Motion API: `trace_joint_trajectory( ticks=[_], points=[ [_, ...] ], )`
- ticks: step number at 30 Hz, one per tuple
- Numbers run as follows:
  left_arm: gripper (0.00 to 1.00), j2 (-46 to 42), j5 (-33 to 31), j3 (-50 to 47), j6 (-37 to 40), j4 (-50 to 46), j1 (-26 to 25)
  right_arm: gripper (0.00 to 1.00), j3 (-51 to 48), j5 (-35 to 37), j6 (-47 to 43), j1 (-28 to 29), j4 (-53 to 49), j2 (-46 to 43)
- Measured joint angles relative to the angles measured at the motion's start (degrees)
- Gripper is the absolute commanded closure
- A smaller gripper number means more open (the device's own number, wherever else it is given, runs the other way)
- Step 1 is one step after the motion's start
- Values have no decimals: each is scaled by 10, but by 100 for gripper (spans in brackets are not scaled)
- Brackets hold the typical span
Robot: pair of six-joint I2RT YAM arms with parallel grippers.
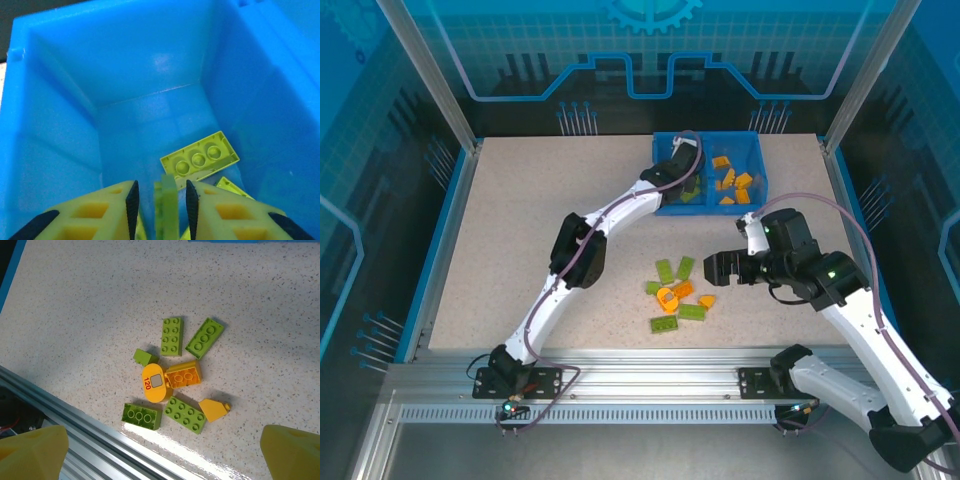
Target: Sort the legos into containers by color
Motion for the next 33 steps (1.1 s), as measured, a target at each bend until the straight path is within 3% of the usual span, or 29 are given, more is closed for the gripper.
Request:
trace_joint_trajectory(
  ticks=[5, 8, 15, 22, 28, 33],
  points=[
    [65, -25, 0, -8, 1, 15, -7, 0, 0, 0, 3, 0, 0, 0],
    [65, -89, 2, -73, -5, 26, -13, 0, 0, 0, 6, 0, 0, 0],
    [66, -425, 59, -405, -26, 132, -55, 0, -15, 0, 17, 2, 12, 17],
    [61, -743, 160, -645, 2, 196, -112, 0, -49, 46, 71, 6, 35, 71],
    [47, -904, 267, -754, 99, 129, -113, 2, -138, 67, 146, 10, 76, 96],
    [29, -998, 359, -821, 268, 37, -117, 3, -207, 56, 206, 12, 108, 117]
  ],
)
